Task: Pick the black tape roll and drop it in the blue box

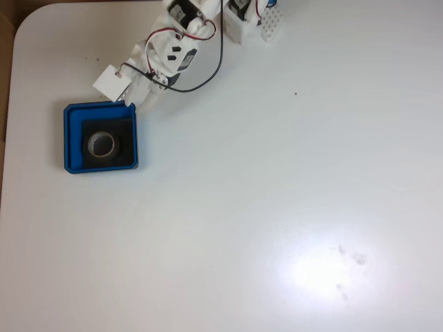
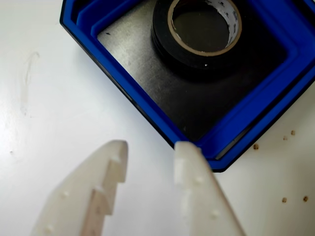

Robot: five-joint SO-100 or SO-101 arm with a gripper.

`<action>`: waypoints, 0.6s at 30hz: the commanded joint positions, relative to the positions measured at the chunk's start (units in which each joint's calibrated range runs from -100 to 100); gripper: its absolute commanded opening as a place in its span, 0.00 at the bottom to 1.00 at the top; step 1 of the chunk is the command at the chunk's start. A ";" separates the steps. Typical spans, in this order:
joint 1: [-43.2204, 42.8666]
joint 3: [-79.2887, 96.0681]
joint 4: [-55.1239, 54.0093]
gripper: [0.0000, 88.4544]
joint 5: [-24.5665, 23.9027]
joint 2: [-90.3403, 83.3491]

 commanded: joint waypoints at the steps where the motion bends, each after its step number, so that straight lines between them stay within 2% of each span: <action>1: -0.20 9.34 -2.32 0.06 0.07 -11.04; 18: -0.20 39.80 -2.24 0.08 0.07 -47.33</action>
